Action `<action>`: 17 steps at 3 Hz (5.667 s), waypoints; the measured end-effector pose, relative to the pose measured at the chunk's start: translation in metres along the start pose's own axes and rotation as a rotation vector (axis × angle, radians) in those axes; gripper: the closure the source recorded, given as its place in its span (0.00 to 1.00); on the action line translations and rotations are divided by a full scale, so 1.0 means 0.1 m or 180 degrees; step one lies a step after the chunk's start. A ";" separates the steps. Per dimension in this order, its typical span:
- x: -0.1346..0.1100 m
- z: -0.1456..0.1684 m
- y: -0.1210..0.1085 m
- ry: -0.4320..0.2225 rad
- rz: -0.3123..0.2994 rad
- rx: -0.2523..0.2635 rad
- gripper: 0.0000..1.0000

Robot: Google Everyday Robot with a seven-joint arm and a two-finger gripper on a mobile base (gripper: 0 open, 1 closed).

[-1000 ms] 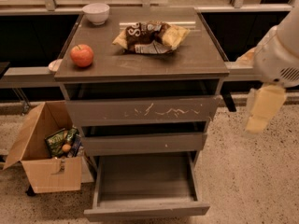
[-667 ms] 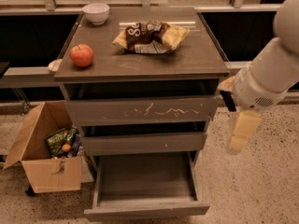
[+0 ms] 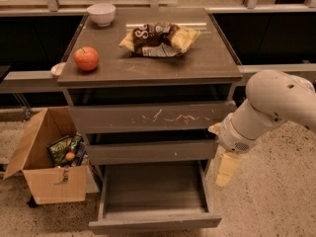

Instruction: Close bottom drawer

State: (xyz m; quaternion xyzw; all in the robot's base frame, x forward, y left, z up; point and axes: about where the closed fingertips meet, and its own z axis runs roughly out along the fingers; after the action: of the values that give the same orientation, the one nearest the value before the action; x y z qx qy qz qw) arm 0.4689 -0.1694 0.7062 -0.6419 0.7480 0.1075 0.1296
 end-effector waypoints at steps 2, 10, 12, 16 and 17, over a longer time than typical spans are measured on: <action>0.08 0.20 -0.03 0.0049 -0.0030 -0.0020 0.00; 1.57 4.05 0.24 -0.0475 -0.0458 -0.0603 0.18; 1.87 4.55 0.30 -0.0638 -0.0384 -0.0552 0.72; 1.83 4.28 0.52 -0.0468 -0.0457 -0.0267 1.00; 1.87 4.42 0.63 -0.0413 -0.0398 -0.0316 1.00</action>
Offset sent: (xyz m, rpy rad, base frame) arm 0.0090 -0.0036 -0.0548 -0.0371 0.0102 0.0245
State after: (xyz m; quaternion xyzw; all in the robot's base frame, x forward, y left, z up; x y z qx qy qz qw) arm 0.4050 -0.1901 0.2271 -0.6846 0.6904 0.1776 0.1522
